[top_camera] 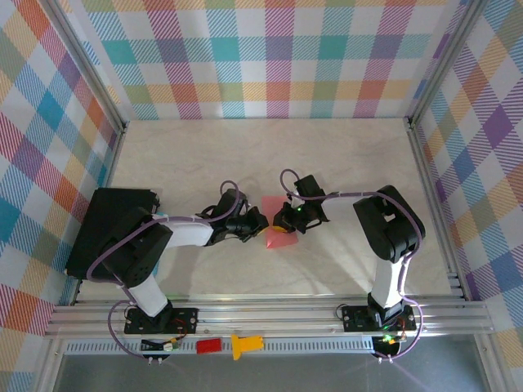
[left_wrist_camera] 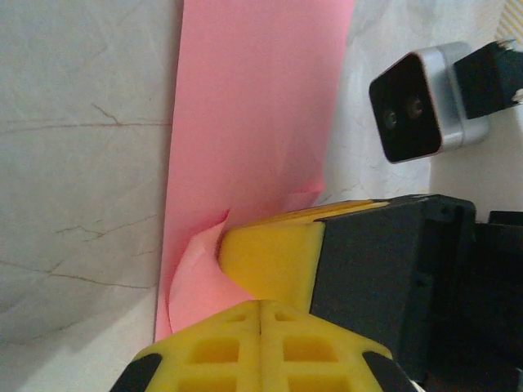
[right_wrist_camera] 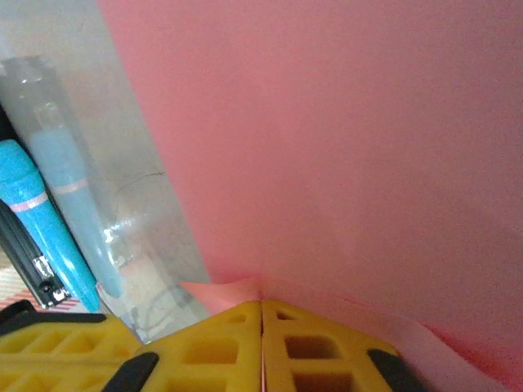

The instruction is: Fold a paper plane with a square sheet of paper (pick it up from the middle)

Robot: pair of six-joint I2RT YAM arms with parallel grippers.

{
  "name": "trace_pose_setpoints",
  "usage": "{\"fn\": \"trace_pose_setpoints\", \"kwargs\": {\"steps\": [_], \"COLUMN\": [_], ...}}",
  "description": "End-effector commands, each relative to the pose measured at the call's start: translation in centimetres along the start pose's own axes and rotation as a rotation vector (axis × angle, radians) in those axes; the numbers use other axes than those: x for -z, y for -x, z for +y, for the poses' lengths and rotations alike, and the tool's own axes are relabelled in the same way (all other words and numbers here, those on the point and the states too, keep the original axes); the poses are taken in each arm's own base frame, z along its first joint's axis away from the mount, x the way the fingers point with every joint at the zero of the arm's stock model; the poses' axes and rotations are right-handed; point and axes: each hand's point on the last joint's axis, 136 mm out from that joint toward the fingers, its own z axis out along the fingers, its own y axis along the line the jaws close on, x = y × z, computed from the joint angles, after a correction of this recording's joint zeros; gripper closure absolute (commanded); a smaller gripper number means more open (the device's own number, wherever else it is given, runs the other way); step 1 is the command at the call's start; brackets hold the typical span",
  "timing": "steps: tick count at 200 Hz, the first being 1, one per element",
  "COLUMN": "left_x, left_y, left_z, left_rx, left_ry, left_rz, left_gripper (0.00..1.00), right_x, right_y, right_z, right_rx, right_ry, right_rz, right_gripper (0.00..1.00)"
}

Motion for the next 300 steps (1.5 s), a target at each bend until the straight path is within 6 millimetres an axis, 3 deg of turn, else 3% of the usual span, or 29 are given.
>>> {"fn": "trace_pose_setpoints", "kwargs": {"steps": [1, 74, 148, 250, 300], "left_x": [-0.6, -1.3, -1.6, -0.9, -0.2], "left_y": [-0.9, -3.4, -4.9, -5.2, -5.3], "left_z": [-0.1, 1.1, 1.1, -0.1, 1.2], "left_rx": [0.000, -0.003, -0.050, -0.139, -0.182], "left_ry": [-0.009, 0.054, 0.087, 0.120, 0.188], "left_rz": [0.031, 0.114, 0.170, 0.173, 0.165], "left_gripper": [1.00, 1.00, 1.00, 0.98, 0.95], "right_x": [-1.3, -1.2, -1.3, -1.4, -1.7], "right_y": [-3.0, -3.0, -3.1, -3.2, -3.2], "right_z": [-7.7, -8.0, -8.2, -8.7, -8.8], "right_rx": [-0.149, -0.158, -0.164, -0.200, -0.220], "right_ry": [-0.254, -0.265, -0.272, -0.289, -0.291], "right_rz": [0.072, 0.064, 0.064, 0.065, 0.071], "right_gripper": [0.96, 1.00, 1.00, 1.00, 1.00]}}
